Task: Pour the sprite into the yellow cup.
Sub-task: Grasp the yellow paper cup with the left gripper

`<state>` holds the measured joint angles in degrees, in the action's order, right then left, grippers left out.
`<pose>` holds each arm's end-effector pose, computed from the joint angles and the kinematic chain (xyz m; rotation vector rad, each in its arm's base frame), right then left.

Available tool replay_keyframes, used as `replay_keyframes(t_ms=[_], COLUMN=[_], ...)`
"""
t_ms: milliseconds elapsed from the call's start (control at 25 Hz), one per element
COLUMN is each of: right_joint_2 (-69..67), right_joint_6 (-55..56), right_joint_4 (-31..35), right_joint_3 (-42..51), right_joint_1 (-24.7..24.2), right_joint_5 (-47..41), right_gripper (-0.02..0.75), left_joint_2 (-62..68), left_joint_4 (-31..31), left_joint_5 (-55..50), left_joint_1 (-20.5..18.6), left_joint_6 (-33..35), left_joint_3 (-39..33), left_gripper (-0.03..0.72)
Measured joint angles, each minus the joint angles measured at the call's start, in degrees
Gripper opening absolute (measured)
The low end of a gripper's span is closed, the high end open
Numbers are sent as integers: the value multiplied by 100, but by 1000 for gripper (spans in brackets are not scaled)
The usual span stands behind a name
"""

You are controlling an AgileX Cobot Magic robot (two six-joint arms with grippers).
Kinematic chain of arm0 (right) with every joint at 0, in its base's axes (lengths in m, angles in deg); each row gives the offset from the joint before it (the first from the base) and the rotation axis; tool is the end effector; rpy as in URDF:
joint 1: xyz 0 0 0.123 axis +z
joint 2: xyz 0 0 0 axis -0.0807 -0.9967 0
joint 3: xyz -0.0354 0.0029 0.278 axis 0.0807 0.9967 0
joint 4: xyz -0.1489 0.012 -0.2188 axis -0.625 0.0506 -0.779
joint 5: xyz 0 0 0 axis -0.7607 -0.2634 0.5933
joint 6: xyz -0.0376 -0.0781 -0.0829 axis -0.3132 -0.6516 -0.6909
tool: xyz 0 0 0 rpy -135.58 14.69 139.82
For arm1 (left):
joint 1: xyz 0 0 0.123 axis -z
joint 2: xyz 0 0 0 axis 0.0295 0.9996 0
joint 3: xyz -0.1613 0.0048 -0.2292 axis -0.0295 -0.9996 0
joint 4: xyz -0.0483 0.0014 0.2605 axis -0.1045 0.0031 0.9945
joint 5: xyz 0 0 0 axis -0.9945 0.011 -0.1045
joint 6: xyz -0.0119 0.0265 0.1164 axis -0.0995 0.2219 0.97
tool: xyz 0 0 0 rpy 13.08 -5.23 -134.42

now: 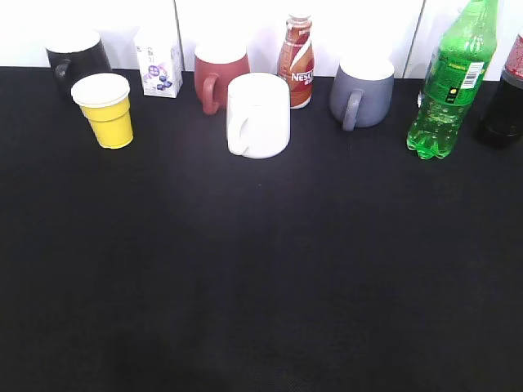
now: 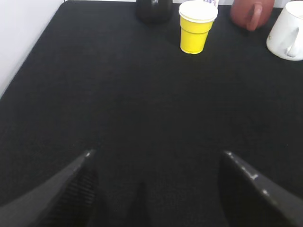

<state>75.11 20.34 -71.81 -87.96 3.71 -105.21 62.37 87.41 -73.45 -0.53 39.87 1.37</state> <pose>0.0370 -0.0019 0.2743 0.1226 2.0119 0.0419 0.0344 -0.0035 0.2759 -0.0247 2.0216 -0.0741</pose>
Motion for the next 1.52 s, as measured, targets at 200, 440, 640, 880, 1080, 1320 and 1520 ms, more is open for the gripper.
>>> replay_keyframes(t_ms=[200,440,640,880,1080,1320,1520], right_joint_2=[0,0,0,0,0,0,0], right_joint_6=[0,0,0,0,0,0,0], right_joint_4=[0,0,0,0,0,0,12], right_joint_3=[0,0,0,0,0,0,0], right_joint_1=[0,0,0,0,0,0,0], right_joint_5=[0,0,0,0,0,0,0], right_gripper=[585,585,585,585,585,585,585], left_joint_2=[0,0,0,488,2264,5313,7362], left_joint_4=[0,0,-5,-9,-71,-64,714], left_joint_5=[0,0,77,3447,6537,8888,11052], left_joint_1=[0,0,0,0,0,299,938], left_joint_6=[0,0,0,0,0,0,0], left_joint_3=[0,0,49,-66,-1263,-1579,-1592], left_gripper=[587,587,587,573,547,520,527])
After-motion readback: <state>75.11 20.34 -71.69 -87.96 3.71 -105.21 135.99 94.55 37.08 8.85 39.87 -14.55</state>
